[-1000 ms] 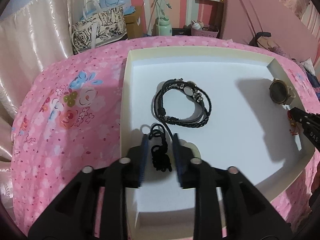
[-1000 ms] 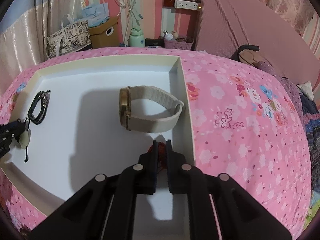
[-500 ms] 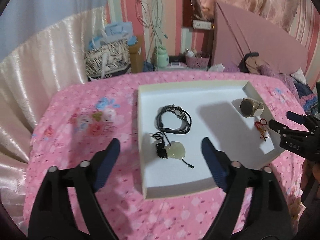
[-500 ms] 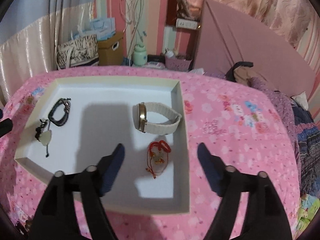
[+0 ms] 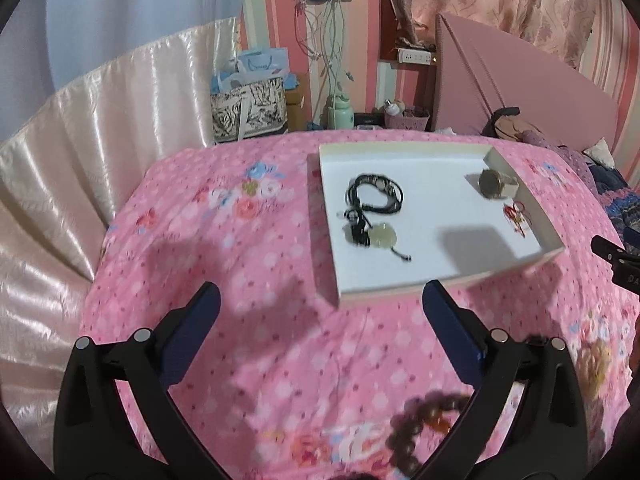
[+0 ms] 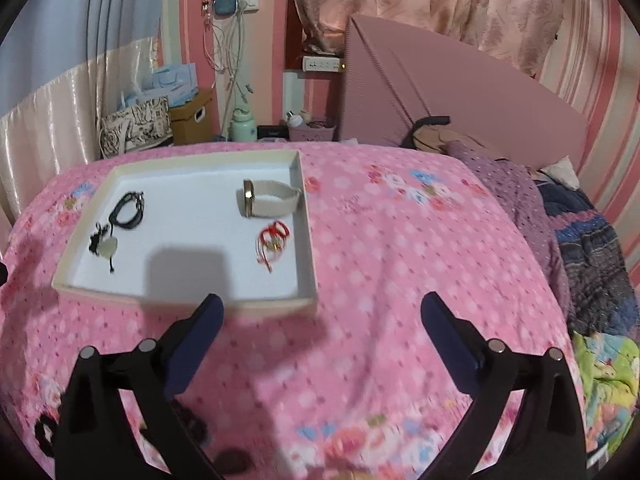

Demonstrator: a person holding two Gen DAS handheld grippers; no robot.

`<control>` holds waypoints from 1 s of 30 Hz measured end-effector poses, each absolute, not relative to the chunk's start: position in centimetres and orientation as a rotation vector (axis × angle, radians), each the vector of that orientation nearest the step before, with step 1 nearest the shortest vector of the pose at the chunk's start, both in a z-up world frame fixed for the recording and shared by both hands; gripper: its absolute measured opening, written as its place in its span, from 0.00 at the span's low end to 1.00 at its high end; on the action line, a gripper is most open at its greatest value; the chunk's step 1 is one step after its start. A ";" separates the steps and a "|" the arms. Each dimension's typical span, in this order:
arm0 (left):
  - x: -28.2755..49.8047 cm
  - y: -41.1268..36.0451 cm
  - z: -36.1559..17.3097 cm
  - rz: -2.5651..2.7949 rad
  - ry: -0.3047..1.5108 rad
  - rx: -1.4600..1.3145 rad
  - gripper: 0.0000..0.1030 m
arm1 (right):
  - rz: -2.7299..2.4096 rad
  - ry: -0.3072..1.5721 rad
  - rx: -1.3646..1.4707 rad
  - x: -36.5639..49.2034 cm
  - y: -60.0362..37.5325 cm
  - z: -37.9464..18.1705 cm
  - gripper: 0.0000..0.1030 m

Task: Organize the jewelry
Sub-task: 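Move both grippers back toward the remaining jewelry on the bedspread, then grasp the black hair clip with the right gripper while the left grasps the wooden bead bracelet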

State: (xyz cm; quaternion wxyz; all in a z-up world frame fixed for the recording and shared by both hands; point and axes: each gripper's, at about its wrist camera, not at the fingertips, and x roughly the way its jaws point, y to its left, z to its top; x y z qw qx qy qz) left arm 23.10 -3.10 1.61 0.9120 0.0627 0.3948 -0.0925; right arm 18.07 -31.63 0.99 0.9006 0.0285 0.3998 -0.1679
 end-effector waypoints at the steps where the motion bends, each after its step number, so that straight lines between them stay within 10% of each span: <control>1: 22.7 -2.8 1.6 -0.192 0.813 0.127 0.97 | -0.346 0.828 0.057 17.7 -31.4 1.0 0.97; 30: 16.1 -1.7 -2.5 -0.260 0.921 0.104 0.97 | -0.292 0.930 0.012 12.1 -25.3 -2.2 0.97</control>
